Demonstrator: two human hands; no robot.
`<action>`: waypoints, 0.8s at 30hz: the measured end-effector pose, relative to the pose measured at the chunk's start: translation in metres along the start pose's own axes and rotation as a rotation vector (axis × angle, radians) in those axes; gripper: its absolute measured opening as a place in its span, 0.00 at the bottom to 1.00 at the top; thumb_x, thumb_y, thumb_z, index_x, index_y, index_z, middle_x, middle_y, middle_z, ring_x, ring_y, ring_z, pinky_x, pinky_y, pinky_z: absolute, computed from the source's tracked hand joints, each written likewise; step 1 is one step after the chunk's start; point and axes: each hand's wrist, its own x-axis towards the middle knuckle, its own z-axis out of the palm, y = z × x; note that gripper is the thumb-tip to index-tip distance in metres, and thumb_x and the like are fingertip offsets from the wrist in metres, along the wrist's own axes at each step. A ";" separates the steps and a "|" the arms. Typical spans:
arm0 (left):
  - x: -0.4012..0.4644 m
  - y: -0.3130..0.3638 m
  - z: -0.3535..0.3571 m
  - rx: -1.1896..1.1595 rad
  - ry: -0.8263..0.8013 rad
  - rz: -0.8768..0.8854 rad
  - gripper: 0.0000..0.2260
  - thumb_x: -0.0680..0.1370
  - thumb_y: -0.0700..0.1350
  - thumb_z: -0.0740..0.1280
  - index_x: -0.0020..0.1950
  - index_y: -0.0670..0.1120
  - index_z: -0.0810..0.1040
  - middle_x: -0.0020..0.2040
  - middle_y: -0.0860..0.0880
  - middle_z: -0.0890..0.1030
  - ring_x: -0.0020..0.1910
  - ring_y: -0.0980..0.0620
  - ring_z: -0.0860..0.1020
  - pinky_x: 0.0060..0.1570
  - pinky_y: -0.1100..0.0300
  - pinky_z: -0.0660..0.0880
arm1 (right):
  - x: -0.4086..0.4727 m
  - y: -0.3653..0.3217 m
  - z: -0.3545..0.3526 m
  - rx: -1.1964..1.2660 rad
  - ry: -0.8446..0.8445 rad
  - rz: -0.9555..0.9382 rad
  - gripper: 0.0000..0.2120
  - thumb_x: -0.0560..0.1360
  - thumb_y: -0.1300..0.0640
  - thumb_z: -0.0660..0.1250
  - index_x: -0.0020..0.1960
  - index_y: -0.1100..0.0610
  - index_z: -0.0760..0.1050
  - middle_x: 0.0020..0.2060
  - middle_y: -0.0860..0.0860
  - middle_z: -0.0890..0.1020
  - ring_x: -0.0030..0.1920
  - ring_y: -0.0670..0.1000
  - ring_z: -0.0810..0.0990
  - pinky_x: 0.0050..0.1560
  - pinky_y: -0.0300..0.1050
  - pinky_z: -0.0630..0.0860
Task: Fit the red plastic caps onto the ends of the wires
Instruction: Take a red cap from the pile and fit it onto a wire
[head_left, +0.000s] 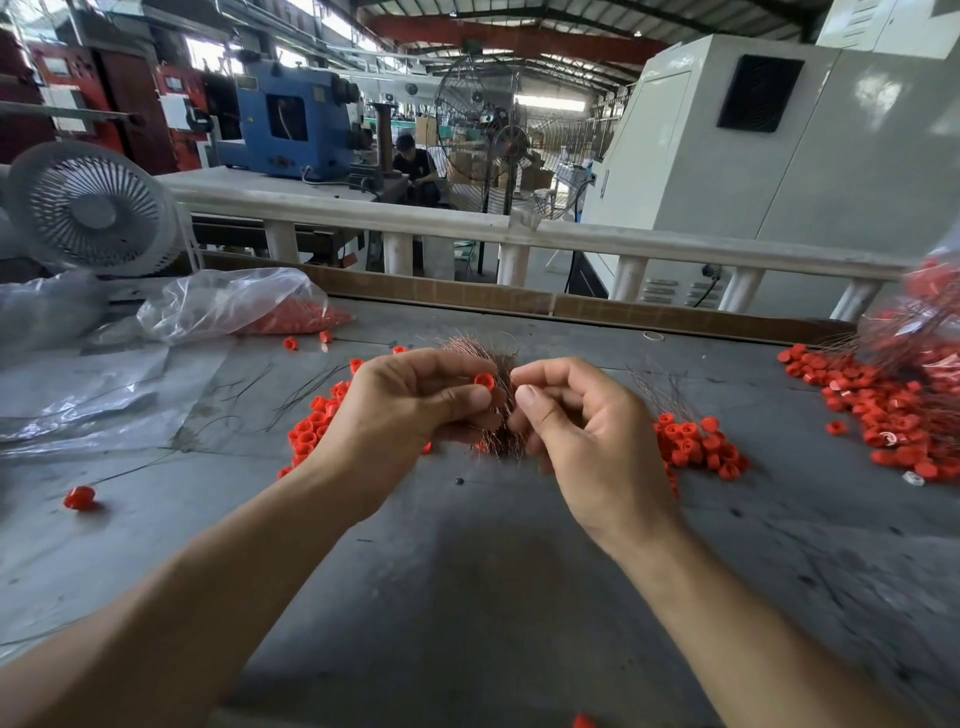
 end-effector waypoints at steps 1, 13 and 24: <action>0.000 0.000 0.000 -0.006 -0.008 0.006 0.11 0.70 0.38 0.73 0.52 0.41 0.84 0.43 0.40 0.87 0.38 0.50 0.86 0.32 0.66 0.78 | 0.000 -0.001 0.000 0.007 -0.004 -0.007 0.07 0.80 0.60 0.69 0.51 0.48 0.81 0.36 0.45 0.85 0.36 0.42 0.82 0.40 0.33 0.75; -0.003 0.001 0.002 0.007 -0.068 0.031 0.11 0.74 0.34 0.70 0.55 0.42 0.83 0.45 0.42 0.87 0.40 0.50 0.87 0.36 0.66 0.80 | -0.003 -0.008 0.004 -0.070 0.011 -0.077 0.07 0.78 0.62 0.72 0.46 0.50 0.82 0.34 0.48 0.83 0.36 0.48 0.82 0.38 0.41 0.78; -0.004 -0.001 0.003 0.033 -0.039 0.075 0.09 0.75 0.30 0.71 0.54 0.37 0.81 0.39 0.44 0.87 0.36 0.52 0.85 0.35 0.66 0.79 | -0.004 -0.008 0.004 -0.065 0.011 -0.094 0.07 0.78 0.61 0.71 0.46 0.48 0.82 0.34 0.46 0.83 0.36 0.47 0.81 0.37 0.34 0.76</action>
